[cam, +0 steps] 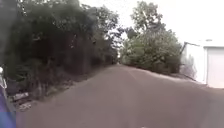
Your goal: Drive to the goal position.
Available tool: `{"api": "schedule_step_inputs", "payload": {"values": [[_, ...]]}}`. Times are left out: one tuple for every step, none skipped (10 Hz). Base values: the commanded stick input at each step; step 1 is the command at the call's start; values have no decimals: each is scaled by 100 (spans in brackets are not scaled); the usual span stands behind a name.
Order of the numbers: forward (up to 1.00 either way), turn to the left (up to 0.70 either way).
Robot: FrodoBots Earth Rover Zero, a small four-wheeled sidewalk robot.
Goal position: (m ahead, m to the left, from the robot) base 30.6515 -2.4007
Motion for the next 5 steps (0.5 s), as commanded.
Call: {"api": "schedule_step_inputs", "payload": {"values": [[70, -1], [70, -1], [70, -1], [70, -1], [70, -1]]}}
